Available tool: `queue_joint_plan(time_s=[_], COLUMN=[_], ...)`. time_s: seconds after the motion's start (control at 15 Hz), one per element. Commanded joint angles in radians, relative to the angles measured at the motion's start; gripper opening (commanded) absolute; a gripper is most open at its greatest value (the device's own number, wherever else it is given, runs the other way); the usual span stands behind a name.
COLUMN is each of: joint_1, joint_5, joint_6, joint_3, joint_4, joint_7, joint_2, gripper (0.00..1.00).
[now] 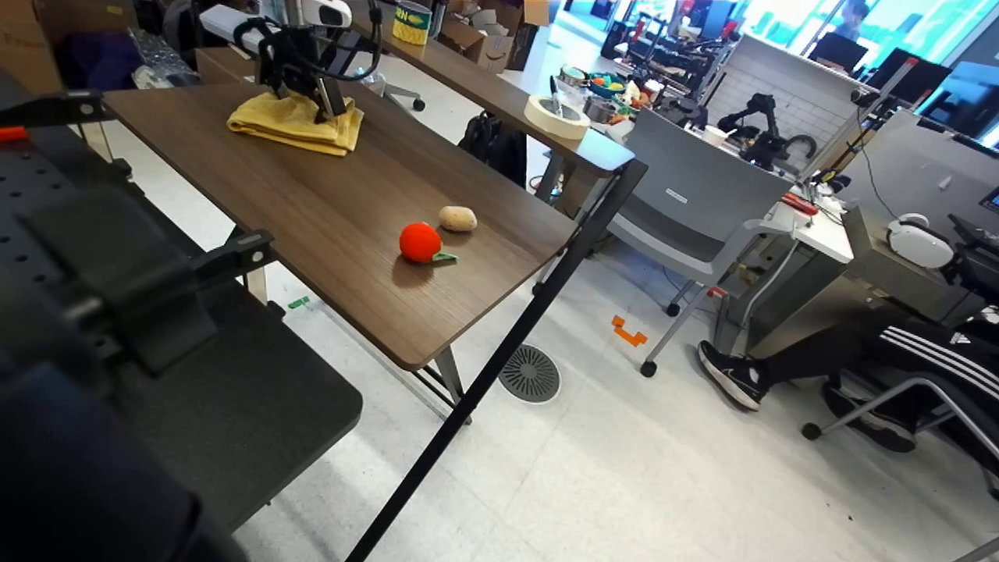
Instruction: Move the potato to the left, wipe the table with the yellow towel, move the red plush toy to the left, wipe the right side of the table with the towel, move the potato and red toy to the right, wipe the left side of the table
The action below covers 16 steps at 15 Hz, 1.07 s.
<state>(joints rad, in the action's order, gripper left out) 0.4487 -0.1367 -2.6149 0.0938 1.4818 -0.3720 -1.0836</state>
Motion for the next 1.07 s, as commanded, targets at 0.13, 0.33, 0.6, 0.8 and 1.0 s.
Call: queue_joint_plan(time_s=[0.13, 0.33, 0.6, 0.8, 1.0], joint_1=[-0.121, -0.157, -0.142, -0.099, -0.046], joint_5=[0.081, 0.109, 0.115, 0.097, 0.096], joint_6=[-0.029, -0.035, 0.003, 0.043, 0.105], joint_3=[0.064, 0.074, 0.040, 0.000, -0.051], joint_4=[-0.101, -0.168, -0.347, -0.498, -0.623], joint_7=[-0.099, -0.129, -0.147, -0.160, -0.138], joint_2=[-0.070, -0.105, -0.206, -0.288, -0.359], gripper=[1.00, 1.00, 1.00, 1.00, 1.00])
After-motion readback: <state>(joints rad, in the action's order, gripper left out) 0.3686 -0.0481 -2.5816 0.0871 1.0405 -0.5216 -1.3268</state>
